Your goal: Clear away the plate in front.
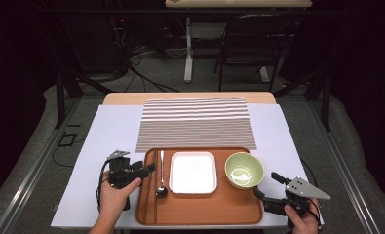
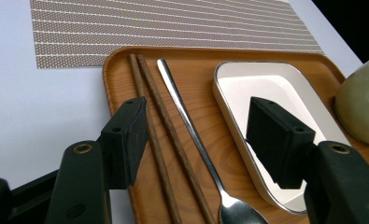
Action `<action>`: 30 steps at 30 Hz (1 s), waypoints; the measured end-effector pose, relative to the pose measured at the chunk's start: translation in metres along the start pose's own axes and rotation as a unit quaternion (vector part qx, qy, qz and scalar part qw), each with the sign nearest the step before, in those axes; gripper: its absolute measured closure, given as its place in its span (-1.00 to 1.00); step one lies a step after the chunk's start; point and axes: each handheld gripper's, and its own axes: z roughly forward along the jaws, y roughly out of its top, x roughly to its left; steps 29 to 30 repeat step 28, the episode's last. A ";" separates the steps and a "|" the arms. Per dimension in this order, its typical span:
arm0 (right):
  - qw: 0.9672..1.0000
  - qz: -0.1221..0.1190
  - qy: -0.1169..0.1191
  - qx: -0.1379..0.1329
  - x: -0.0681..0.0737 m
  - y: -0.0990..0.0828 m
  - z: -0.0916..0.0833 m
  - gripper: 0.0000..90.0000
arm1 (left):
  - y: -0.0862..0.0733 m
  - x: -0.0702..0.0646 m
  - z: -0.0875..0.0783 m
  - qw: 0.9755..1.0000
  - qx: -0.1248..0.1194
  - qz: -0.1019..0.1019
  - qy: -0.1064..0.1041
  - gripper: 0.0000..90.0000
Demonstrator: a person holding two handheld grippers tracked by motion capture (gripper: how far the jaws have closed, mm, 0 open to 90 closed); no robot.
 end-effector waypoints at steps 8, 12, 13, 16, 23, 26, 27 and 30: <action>1.000 0.000 0.000 0.000 0.000 0.000 0.000 -0.67 | -0.004 0.019 -0.010 0.999 -0.027 -0.002 0.036 -0.14; 1.000 -0.002 -0.001 -0.001 0.000 0.000 0.000 -0.67 | -0.008 0.031 -0.013 0.998 -0.037 -0.026 0.044 -0.14; 1.000 -0.002 -0.001 -0.001 0.000 0.000 0.000 -0.68 | -0.009 0.033 -0.013 0.998 -0.039 -0.031 0.046 -0.15; 1.000 -0.003 -0.001 -0.001 0.000 0.000 0.000 -0.67 | -0.009 0.039 -0.014 0.997 -0.046 -0.040 0.056 -0.16; 1.000 -0.004 0.000 0.000 0.000 0.000 0.000 -0.67 | -0.011 0.050 -0.017 0.994 -0.051 -0.052 0.081 -0.19; 1.000 -0.003 -0.001 0.001 0.000 0.000 0.000 -0.67 | -0.012 0.054 -0.016 0.993 -0.048 -0.061 0.088 -0.20; 1.000 -0.003 -0.001 0.000 0.000 0.000 0.001 -0.68 | -0.012 0.055 -0.016 0.993 -0.046 -0.061 0.090 -0.20; 1.000 -0.005 -0.001 -0.001 0.000 0.000 0.001 -0.67 | -0.012 0.056 -0.015 0.993 -0.044 -0.061 0.095 -0.21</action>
